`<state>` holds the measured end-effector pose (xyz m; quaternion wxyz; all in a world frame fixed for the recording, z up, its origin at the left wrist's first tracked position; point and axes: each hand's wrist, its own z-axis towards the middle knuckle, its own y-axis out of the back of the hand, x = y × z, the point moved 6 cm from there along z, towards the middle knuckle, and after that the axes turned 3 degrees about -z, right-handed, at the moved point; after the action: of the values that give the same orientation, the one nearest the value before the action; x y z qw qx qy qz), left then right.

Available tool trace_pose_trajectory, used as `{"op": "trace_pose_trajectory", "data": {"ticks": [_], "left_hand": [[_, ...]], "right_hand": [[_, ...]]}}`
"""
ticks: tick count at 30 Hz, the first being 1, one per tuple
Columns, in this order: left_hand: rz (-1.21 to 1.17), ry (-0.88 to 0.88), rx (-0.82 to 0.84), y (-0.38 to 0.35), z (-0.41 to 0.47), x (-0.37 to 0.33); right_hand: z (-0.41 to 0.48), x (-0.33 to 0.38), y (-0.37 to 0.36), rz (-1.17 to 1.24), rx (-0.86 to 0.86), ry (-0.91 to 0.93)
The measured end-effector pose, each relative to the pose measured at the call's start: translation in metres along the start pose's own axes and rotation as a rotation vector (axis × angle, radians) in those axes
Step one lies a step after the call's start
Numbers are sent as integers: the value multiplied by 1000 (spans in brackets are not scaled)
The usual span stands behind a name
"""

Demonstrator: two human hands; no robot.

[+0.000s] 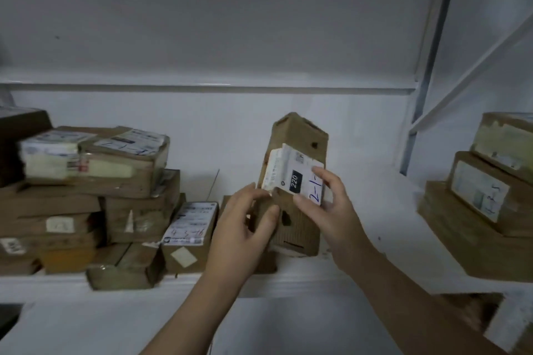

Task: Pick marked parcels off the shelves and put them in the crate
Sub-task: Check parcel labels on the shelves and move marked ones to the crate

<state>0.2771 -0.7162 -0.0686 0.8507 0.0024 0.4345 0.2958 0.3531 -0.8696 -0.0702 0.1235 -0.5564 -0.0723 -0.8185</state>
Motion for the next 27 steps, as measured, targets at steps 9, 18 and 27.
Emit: {"op": "trace_pose_trajectory", "data": {"ticks": [9,18,27], "left_hand": [[153,72,124,77,-21,23],[493,52,196,124,-15,50],[888,-190,193,125,-18,54]], "right_hand": [[-22,-25,-93,-297,441,74],[-19,-23,-141,-349,228,284],[-23,-39,-157,-630,236,333]]}}
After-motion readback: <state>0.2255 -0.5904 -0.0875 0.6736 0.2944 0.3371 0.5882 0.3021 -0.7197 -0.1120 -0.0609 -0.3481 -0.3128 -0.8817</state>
